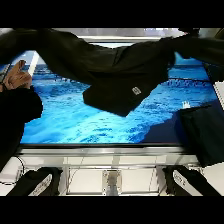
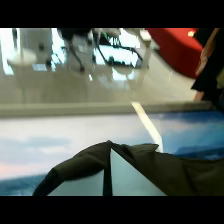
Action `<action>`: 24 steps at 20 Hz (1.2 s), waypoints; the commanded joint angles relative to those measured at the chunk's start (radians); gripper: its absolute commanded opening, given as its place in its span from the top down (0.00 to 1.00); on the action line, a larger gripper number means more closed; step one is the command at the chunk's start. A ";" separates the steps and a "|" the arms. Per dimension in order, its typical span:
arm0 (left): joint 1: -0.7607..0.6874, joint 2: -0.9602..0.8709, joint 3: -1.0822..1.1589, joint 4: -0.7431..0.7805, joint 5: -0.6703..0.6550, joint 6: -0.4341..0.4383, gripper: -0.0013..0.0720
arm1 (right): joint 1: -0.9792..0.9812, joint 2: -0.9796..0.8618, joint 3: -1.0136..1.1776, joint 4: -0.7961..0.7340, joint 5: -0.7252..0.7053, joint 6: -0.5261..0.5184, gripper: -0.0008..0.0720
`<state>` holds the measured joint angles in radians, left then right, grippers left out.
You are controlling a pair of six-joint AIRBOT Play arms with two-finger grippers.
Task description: Fold the clothes and pants, and hang the long-sleeved shirts on hangers.
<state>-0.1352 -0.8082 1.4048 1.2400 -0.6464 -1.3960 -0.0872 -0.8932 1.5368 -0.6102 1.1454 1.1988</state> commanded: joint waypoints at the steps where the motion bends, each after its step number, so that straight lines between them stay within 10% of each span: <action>1: 0.000 0.191 0.055 0.137 -0.119 -0.033 0.98 | 0.000 0.274 0.010 -0.016 0.043 0.235 0.97; 4: 0.000 0.171 0.176 0.144 -0.210 -0.032 0.97 | 0.000 0.334 0.010 -0.011 0.083 0.445 0.97; 8: 0.000 0.016 0.264 0.143 -0.215 -0.032 0.97 | 0.000 0.256 0.008 -0.029 0.150 0.462 0.97; 17: -0.056 -0.595 0.263 0.110 -0.085 -0.032 0.97 | 0.000 -0.404 0.008 -0.130 0.154 0.157 0.97; 24: -0.050 -0.773 0.264 0.125 -0.040 -0.039 0.97 | -0.002 -0.913 0.024 -0.042 -0.215 -0.023 0.97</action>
<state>-0.1871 -1.5360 1.6676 1.3529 -0.7055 -1.4303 -0.0875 -1.6360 1.5490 -0.6975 1.0763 1.2556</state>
